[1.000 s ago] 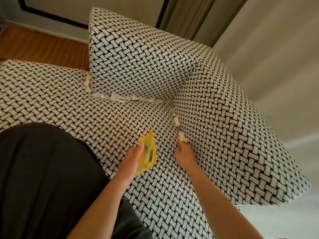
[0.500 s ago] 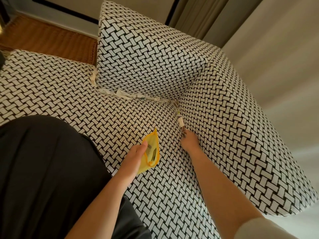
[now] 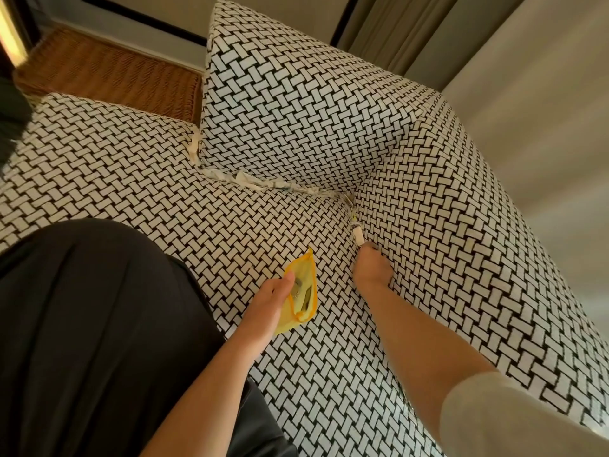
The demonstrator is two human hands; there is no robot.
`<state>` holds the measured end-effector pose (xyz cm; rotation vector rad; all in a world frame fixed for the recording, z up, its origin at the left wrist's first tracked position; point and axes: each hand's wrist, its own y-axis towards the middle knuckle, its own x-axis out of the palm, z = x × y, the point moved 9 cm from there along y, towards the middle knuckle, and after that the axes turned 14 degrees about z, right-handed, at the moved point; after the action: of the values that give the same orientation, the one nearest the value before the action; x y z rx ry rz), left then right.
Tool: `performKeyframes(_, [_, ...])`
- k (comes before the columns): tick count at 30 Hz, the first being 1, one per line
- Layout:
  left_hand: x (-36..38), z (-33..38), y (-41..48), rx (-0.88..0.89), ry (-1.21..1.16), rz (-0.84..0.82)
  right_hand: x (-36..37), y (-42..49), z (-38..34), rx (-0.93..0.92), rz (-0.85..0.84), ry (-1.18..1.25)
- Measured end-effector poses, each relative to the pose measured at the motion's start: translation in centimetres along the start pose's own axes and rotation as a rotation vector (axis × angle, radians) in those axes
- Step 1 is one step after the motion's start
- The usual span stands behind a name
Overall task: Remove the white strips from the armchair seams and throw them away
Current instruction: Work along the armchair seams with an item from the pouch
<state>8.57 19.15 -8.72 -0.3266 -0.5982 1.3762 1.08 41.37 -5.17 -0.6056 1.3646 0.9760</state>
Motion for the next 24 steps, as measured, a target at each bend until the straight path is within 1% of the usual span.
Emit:
performKeyframes(3, [-0.2, -0.1, 0.1, -0.002, -0.012, 0.005, -0.8, -0.5, 0.1, 0.026, 0.090, 0.086])
performKeyframes(4, [-0.1, -0.1, 0.2, 0.002, -0.014, 0.005, -1.4, -0.8, 0.2, 0.054, 0.126, 0.161])
performKeyframes(6, [-0.2, -0.1, 0.2, 0.007, -0.005, 0.016, -2.8, -1.8, 0.2, 0.116, 0.174, 0.387])
performKeyframes(8, [-0.3, -0.2, 0.3, 0.008, 0.029, 0.027, -4.0, -3.6, 0.0, 0.185, 0.141, 0.698])
performKeyframes(10, [-0.2, -0.3, 0.3, 0.021, 0.075, 0.025, -5.6, -5.9, -0.6, 0.229, 0.065, 0.961])
performKeyframes(13, [-0.1, -0.2, 0.3, 0.064, 0.121, 0.027, -8.1, -9.0, -1.6, 0.222, 0.006, 1.147])
performKeyframes(16, [0.0, 0.0, 0.3, 0.095, 0.147, 0.027, -9.7, -11.3, -2.5, 0.164, -0.050, 1.218])
performKeyframes(18, [0.1, 0.1, 0.1, 0.108, 0.153, 0.019, -9.8, -12.0, -2.5, 0.136, -0.054, 1.220])
performKeyframes(20, [0.2, 0.2, -0.1, 0.099, 0.154, 0.010, -8.7, -11.9, -1.0, 0.216, -0.020, 1.189])
performKeyframes(22, [0.4, 0.2, -0.1, 0.090, 0.152, -0.002, -6.6, -11.2, 1.3, 0.319, 0.003, 1.082])
performKeyframes(24, [0.5, 0.2, -0.1, 0.092, 0.140, -0.014, -4.1, -9.8, 2.8, 0.295, -0.048, 0.910])
